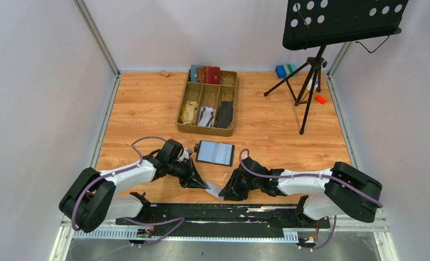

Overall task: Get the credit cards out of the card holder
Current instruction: Place the credit card in the storage box.

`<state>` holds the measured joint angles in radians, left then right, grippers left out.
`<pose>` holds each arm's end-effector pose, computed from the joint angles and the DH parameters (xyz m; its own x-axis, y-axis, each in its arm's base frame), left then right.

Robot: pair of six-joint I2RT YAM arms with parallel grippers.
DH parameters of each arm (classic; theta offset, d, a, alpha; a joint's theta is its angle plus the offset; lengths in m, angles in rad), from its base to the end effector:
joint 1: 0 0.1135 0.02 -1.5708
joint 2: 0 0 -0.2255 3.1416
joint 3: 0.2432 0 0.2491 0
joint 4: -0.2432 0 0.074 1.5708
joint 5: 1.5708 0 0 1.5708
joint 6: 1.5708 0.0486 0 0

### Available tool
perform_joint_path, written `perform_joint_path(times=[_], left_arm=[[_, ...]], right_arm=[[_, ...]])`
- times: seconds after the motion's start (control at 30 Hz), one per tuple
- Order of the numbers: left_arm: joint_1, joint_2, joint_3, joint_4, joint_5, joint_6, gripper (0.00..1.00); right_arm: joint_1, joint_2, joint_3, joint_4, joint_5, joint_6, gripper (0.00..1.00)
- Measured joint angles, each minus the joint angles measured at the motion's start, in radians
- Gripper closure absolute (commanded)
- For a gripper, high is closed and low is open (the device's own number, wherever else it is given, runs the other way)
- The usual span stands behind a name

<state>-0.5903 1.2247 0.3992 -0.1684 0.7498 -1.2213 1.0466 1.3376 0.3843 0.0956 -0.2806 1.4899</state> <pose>0.1571 -0.1451 0.0968 -0.9113 -0.2171 0.3499 -0.4090 0.5757 -0.7080 0.1063 0.2108 0.0792 -0.9501 0.2701 0.1559 0.3028 0.6788 0.6690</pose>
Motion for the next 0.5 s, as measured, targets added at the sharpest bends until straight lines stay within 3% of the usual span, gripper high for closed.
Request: perform_joint_path(times=[0.5], left_arm=[[-0.019, 0.050, -0.008, 0.041, -0.004, -0.008, 0.86]], right_arm=[[0.000, 0.032, -0.006, 0.001, -0.006, 0.002, 0.84]])
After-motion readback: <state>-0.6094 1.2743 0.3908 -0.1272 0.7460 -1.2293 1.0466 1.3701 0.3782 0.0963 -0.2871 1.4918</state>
